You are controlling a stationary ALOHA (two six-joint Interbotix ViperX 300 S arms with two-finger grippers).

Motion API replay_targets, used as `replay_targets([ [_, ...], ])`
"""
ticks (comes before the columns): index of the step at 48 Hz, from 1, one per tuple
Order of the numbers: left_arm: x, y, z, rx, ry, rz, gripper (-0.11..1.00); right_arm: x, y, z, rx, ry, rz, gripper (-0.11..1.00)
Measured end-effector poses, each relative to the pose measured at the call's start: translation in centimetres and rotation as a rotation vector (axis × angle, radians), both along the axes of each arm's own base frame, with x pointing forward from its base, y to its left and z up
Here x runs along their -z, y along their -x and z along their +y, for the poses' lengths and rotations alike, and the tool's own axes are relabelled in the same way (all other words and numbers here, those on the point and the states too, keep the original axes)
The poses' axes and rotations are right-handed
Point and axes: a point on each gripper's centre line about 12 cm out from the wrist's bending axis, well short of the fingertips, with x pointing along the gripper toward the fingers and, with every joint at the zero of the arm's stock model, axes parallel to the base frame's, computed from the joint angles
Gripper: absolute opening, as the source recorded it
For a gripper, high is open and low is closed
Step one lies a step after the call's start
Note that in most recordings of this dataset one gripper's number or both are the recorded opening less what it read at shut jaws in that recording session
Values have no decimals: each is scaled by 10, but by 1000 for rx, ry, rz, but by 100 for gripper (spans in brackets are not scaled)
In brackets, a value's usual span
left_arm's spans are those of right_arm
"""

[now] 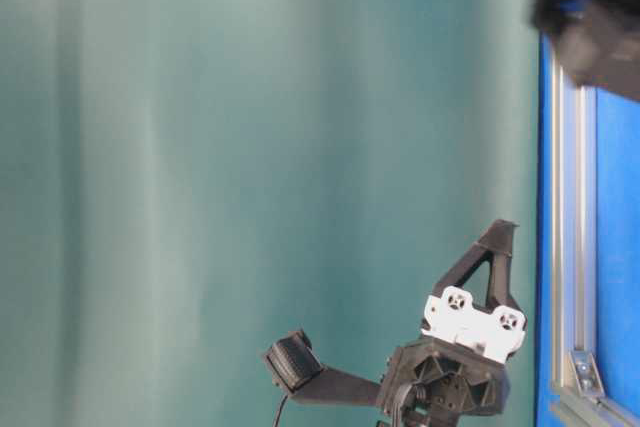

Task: Insert the wire through the string loop located on the left side.
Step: 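Move the right gripper holding the black USB cable toward the frame corner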

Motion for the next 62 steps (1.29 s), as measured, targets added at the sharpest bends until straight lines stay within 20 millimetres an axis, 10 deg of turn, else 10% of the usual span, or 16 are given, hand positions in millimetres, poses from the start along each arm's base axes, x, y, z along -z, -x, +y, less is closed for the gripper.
replay_targets([
  [25, 1, -1, -1, 3, 1, 5, 0, 39, -14, 3, 31, -17, 81, 90],
  [44, 1, 0, -1, 4, 5, 13, 0, 40, -13, 2, 43, -18, 89, 3],
  [62, 2, 0, -1, 2, 5, 14, 0, 41, -13, 1, 43, -15, 89, -10],
])
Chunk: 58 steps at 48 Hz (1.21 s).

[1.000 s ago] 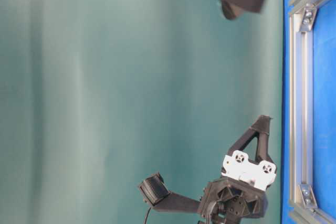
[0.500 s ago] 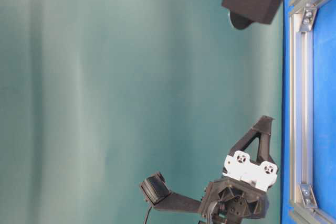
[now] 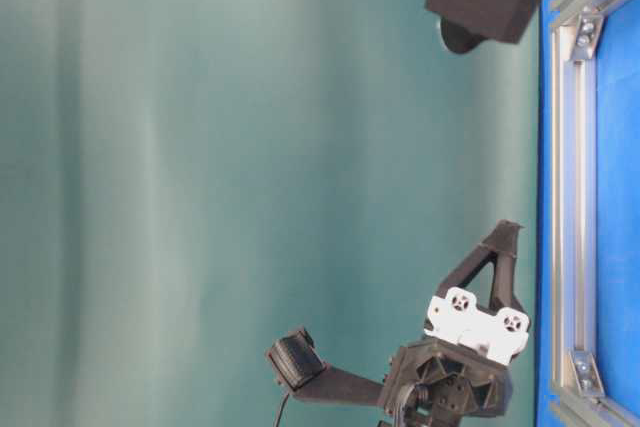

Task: Insert the wire through the string loop located on the left side.
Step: 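Move the right gripper holding the black USB cable toward the frame corner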

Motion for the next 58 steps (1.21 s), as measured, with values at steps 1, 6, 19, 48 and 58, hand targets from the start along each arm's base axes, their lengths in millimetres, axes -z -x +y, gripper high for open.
replay_targets([
  [1, 0, 0, 0, 1, -1, 0, 0, 0, 0, -1, 2, 0, 0, -10],
  [6, -1, 0, -1, 3, -1, -1, 0, -1, 0, 0, 2, -2, -1, -10],
  [19, 0, 0, -1, 3, -1, 0, 0, -32, 1, -1, 4, 5, 8, -10],
  [48, -1, 0, -1, 1, 2, -2, 0, -78, 5, -3, 4, 4, -29, -10],
  [58, 0, 0, -1, 2, 2, -1, 0, -78, 5, -3, 5, 4, -26, -10],
])
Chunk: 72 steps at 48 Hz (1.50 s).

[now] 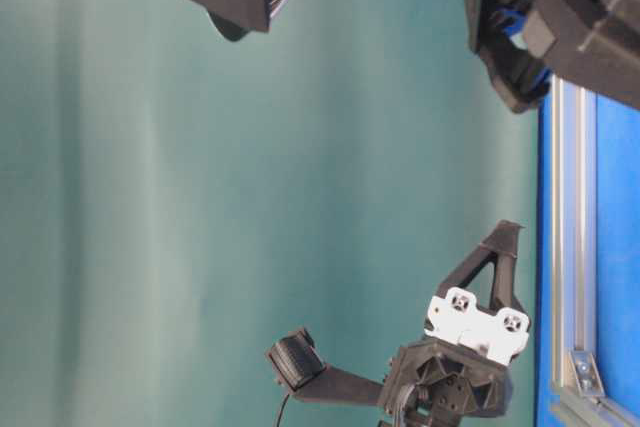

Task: Insert the wire through the string loop located on the left side.
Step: 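Move the right gripper holding the black USB cable toward the frame corner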

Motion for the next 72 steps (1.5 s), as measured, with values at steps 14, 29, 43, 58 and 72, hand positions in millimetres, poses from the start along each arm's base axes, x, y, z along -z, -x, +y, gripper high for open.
replay_targets([
  [14, 0, 0, 0, -1, 0, -2, 0, -1, 0, 0, -1, 0, -3, -10],
  [29, 0, 0, 1, -2, 0, 0, 0, 0, 0, 0, -1, 1, 0, -10],
  [43, 0, 0, 0, 0, 0, 0, 0, -1, 0, 0, -1, 0, -2, -10],
  [58, 0, 0, 0, 0, 0, 0, 0, 0, 0, 1, -3, 1, 0, -10],
  [72, 1, 0, 0, -1, 1, 1, 0, -1, -3, -9, 23, 1, -2, -10],
])
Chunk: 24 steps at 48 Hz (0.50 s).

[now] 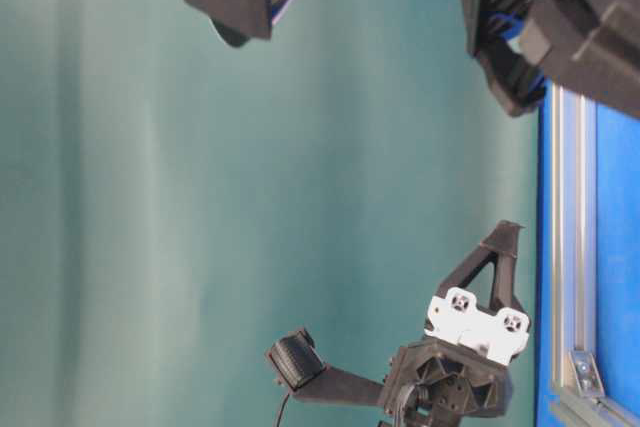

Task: Insert the wire through the string loop located on the left side.
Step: 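Move the right gripper holding the black USB cable toward the frame corner, then carry the cable plug leftward toward the white zip-tie loop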

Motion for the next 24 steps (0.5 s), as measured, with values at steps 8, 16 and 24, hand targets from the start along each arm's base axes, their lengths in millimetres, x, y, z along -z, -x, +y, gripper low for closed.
replay_targets([
  [8, -1, 0, 0, 1, -1, -1, 0, 1, -6, -27, 68, 3, 9, -10],
  [16, -1, 0, 0, 0, 0, -1, 0, 8, -11, -58, 146, 8, 39, -10],
  [24, -1, 0, 0, 1, -1, -1, 0, 12, -14, -78, 198, 9, 48, -10],
])
